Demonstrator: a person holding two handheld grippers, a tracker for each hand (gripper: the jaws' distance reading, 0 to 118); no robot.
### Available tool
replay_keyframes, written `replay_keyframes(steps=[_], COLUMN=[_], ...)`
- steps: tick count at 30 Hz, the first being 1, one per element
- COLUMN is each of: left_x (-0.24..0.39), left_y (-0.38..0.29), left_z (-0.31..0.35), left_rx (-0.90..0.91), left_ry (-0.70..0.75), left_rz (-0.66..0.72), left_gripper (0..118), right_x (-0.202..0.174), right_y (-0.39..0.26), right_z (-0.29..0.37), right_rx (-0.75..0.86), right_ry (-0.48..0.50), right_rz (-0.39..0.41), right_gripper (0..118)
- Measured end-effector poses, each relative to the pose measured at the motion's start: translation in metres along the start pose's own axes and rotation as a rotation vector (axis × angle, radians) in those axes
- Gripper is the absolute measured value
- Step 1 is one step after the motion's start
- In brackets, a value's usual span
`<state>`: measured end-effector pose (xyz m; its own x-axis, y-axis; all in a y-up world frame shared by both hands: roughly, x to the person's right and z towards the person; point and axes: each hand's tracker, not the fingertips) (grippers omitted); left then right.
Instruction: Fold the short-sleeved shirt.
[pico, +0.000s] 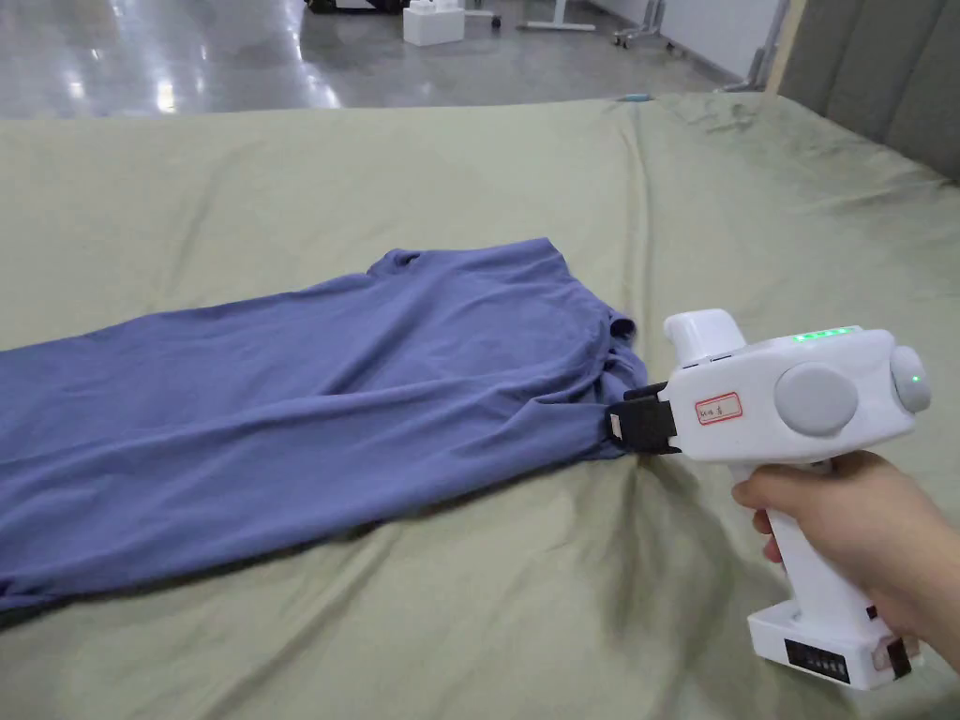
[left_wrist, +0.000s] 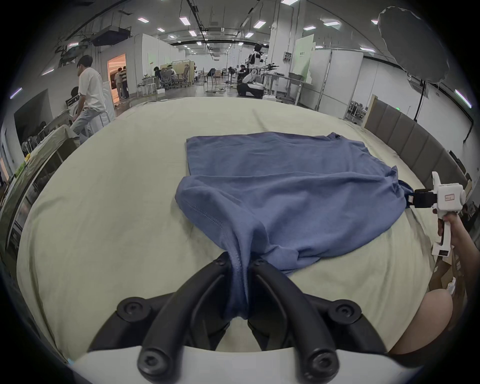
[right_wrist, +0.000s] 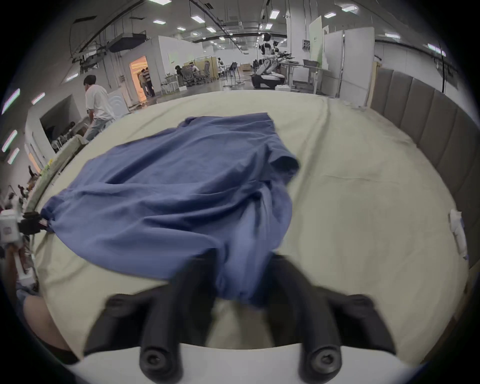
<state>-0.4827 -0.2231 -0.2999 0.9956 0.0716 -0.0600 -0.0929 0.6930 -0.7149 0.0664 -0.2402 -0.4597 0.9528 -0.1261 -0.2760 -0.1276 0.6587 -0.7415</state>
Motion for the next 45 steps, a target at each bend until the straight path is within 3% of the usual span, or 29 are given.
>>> replay_keyframes(steps=[3,7,11,15,20,21,22,23,24,25,28,29,30,31,32,33,34,38,39,40,41,42,45], left_x=[-0.002,-0.014,-0.028,-0.045,-0.051,-0.050,-0.051,-0.051,-0.052,-0.051,-0.055,-0.054,-0.053,-0.049,-0.044,-0.040,-0.038,-0.048,-0.054,-0.060,-0.068,-0.069,-0.079], left_y=[0.004,0.012,0.007,-0.030,-0.089,-0.102,-0.112,-0.120,-0.127,-0.135,-0.123,-0.114,-0.107,-0.093,-0.077,-0.061,-0.045,0.026,0.044,0.061,0.072,0.080,0.083], left_z=[0.003,0.033,0.079,0.119,0.135,0.140,0.146,0.152,0.159,0.179,0.198,0.202,0.196,0.193,0.189,0.182,0.175,0.106,0.077,0.046,0.018,-0.012,-0.078], left_rx=[-0.001,0.049,0.074,0.048,0.004,0.034,0.086,0.109,0.126,0.222,0.165,0.183,0.214,0.239,0.256,0.318,0.323,0.290,0.223,0.148,0.086,0.017,-0.090], left_ry=[-0.004,-0.048,-0.075,-0.115,-0.153,-0.169,-0.145,-0.119,-0.118,-0.182,-0.085,-0.080,-0.068,-0.037,0.016,0.054,0.002,-0.063,-0.063,-0.048,-0.039,-0.032,0.032], left_rz=[0.012,0.077,0.072,0.067,0.060,0.064,0.078,0.096,0.118,0.178,0.263,0.260,0.238,0.200,0.172,0.177,0.164,0.173,0.167,0.157,0.188,0.219,0.217], left_gripper=[9,9,9,9,10,20,52,99,118,118,118,111,72,21,0,0,0,0,7,38,88,117,115], right_x=[-0.012,-0.016,-0.031,-0.038,-0.041,-0.040,-0.037,-0.036,-0.032,-0.029,-0.029,-0.030,-0.034,-0.040,-0.045,-0.047,-0.049,-0.052,-0.050,-0.053,-0.056,-0.059,-0.074], right_y=[-0.002,-0.006,-0.030,-0.079,-0.147,-0.157,-0.167,-0.173,-0.178,-0.181,-0.167,-0.160,-0.150,-0.136,-0.125,-0.111,-0.095,-0.038,-0.029,-0.020,-0.012,-0.005,0.008], right_z=[0.006,0.059,0.128,0.180,0.190,0.189,0.191,0.195,0.201,0.212,0.237,0.245,0.252,0.254,0.254,0.256,0.254,0.225,0.213,0.203,0.195,0.187,0.164], right_rx=[0.017,0.093,0.099,0.056,-0.063,-0.069,-0.063,-0.029,0.019,0.066,0.166,0.219,0.298,0.350,0.395,0.446,0.470,0.477,0.475,0.462,0.445,0.426,0.385], right_ry=[-0.074,-0.012,-0.011,0.035,0.045,0.034,-0.010,-0.053,-0.070,-0.064,-0.128,-0.129,-0.132,-0.163,-0.228,-0.200,-0.141,-0.110,-0.088,-0.058,-0.029,-0.004,0.008], right_rz=[0.085,0.029,0.070,0.051,0.035,0.037,0.025,0.001,-0.021,-0.039,-0.080,-0.070,-0.043,-0.026,-0.012,-0.017,0.001,0.033,0.026,0.018,0.015,0.021,0.066], right_gripper=[22,22,22,22,23,30,47,77,109,114,109,92,39,6,6,5,5,5,5,5,5,5,5])
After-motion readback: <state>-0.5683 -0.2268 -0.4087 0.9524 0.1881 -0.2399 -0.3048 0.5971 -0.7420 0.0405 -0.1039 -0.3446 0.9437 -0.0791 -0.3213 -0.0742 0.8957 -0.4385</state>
